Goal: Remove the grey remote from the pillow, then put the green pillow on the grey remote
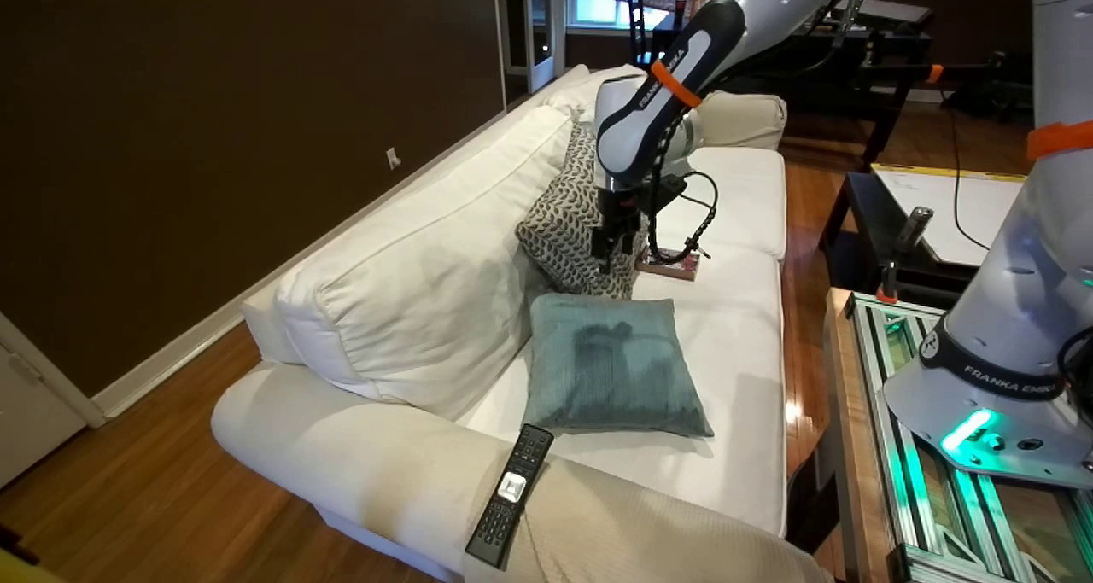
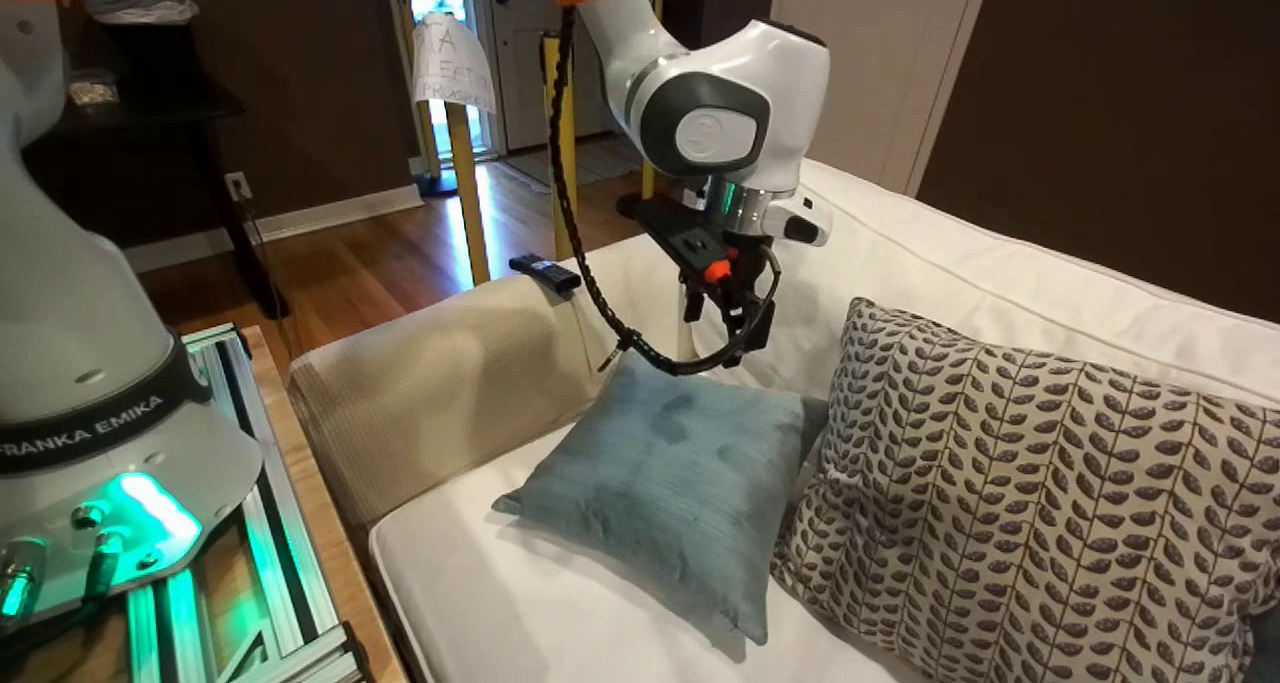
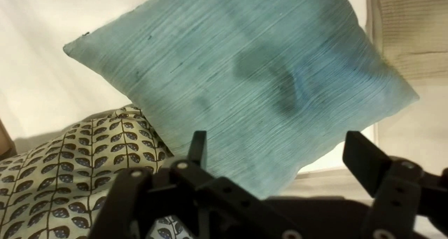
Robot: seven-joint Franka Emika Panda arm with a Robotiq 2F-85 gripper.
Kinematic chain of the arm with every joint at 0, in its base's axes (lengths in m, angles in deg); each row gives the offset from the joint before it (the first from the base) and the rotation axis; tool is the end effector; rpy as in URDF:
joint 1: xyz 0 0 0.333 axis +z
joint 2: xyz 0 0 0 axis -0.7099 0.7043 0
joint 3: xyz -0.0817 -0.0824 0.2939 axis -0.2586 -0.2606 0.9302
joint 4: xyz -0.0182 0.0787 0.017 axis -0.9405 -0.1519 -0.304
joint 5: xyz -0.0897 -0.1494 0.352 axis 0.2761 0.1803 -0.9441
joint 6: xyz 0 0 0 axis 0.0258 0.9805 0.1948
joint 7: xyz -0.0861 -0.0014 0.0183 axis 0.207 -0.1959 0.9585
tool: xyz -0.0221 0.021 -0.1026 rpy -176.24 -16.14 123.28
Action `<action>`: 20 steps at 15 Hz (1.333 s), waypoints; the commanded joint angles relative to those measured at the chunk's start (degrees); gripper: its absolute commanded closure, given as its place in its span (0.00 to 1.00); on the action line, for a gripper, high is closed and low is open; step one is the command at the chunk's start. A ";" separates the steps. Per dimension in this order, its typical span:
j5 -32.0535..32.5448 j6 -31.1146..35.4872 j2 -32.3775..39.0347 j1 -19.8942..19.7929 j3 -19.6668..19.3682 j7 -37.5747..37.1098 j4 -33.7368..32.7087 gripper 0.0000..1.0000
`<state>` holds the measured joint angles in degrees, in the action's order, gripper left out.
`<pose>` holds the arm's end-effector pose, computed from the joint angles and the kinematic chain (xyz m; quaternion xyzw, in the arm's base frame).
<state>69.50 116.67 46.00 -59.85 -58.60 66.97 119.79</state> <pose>0.5283 -0.1666 0.1864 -0.9936 0.1040 0.0304 0.0323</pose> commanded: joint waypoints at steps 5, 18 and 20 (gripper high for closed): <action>-6.58 -12.25 -13.48 -4.95 -1.81 12.60 6.05 0.00; -8.29 -12.33 -21.84 -3.18 -7.86 14.78 9.08 0.00; -8.34 -12.33 -21.87 -3.11 -7.85 14.78 9.22 0.00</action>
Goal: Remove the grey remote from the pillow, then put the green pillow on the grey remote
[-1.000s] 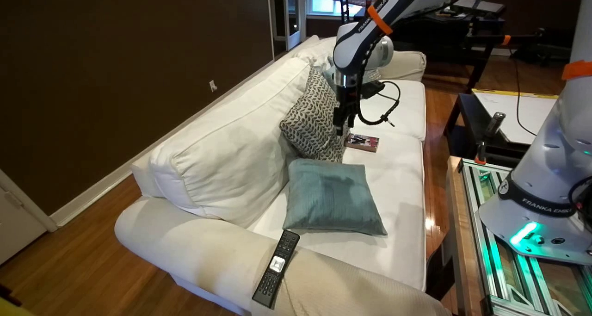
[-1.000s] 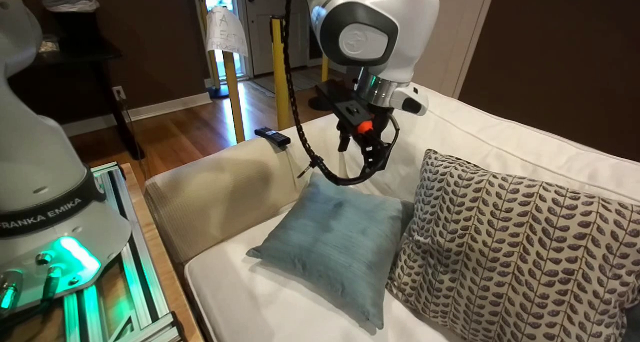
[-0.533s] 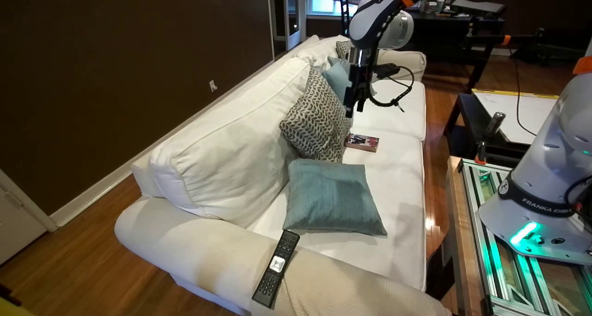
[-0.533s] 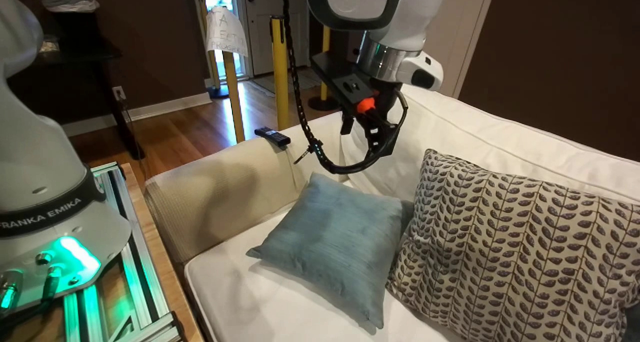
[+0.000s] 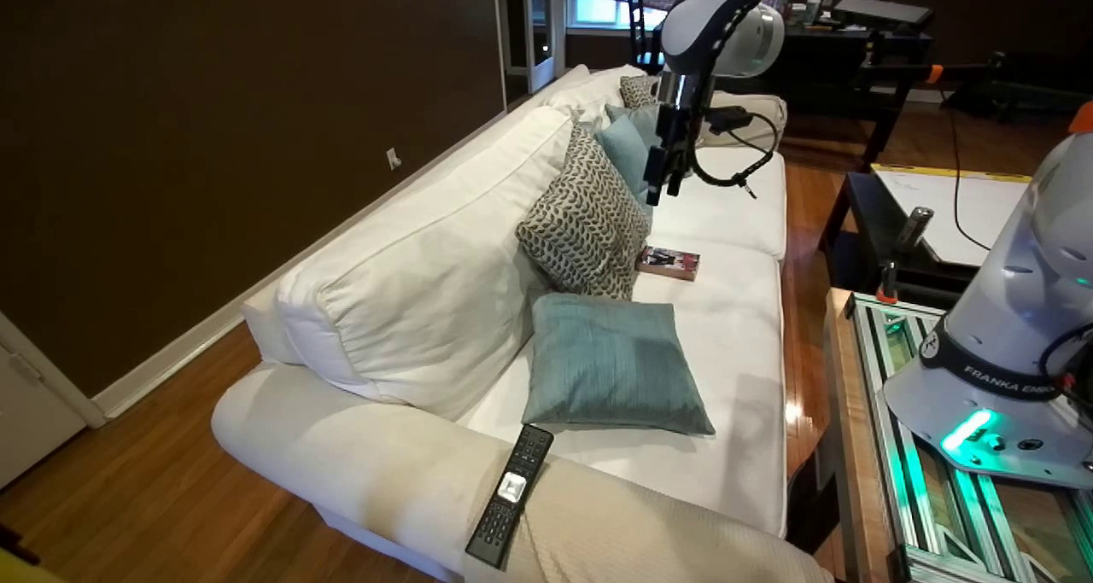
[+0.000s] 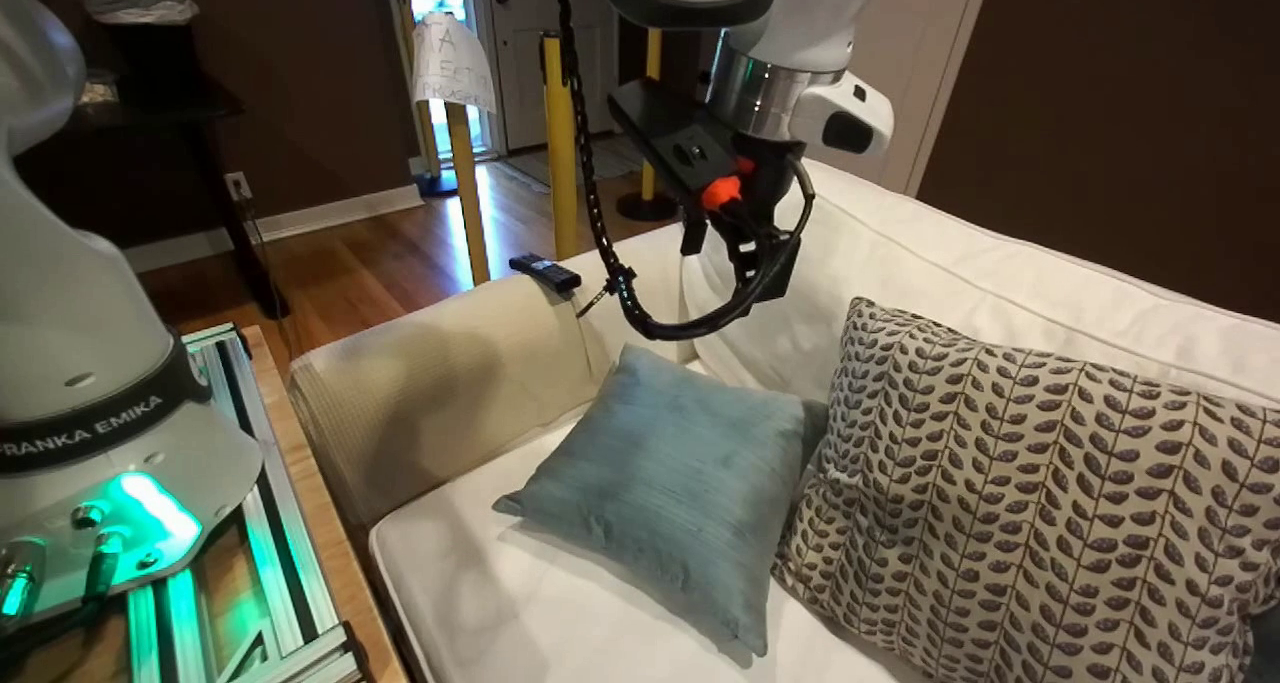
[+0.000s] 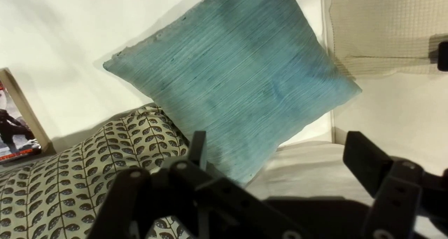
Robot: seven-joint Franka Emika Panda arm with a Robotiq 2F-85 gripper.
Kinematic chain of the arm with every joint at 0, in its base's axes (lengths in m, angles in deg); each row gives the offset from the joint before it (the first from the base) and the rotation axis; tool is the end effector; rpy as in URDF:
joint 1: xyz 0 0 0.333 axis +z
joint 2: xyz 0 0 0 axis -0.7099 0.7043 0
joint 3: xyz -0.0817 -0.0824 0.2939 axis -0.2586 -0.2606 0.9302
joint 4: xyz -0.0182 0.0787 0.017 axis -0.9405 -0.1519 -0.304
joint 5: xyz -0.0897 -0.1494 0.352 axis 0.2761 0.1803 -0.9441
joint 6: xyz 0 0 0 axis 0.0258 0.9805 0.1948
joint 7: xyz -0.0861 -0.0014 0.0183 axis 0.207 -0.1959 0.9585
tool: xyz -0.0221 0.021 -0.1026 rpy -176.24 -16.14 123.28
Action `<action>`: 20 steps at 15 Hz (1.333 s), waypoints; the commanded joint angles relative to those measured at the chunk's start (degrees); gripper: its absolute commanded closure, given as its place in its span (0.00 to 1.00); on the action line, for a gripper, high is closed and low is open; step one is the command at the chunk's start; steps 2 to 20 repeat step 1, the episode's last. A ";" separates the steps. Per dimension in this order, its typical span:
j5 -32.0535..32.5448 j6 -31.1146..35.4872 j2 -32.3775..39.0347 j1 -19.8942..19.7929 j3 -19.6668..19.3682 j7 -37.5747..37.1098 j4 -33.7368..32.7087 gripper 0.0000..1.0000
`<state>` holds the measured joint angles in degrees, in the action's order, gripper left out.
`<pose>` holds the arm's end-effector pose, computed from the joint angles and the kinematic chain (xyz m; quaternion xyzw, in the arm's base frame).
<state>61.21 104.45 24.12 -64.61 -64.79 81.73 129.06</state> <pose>0.4446 -0.2334 0.3114 -0.9886 0.1145 -0.0117 0.0973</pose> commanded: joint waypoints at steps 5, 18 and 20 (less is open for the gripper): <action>-0.06 -0.10 0.00 1.66 -1.66 0.02 -0.04 0.00; -0.06 -0.10 0.00 1.66 -1.66 0.02 -0.04 0.00; -0.06 -0.10 0.00 1.66 -1.66 0.02 -0.04 0.00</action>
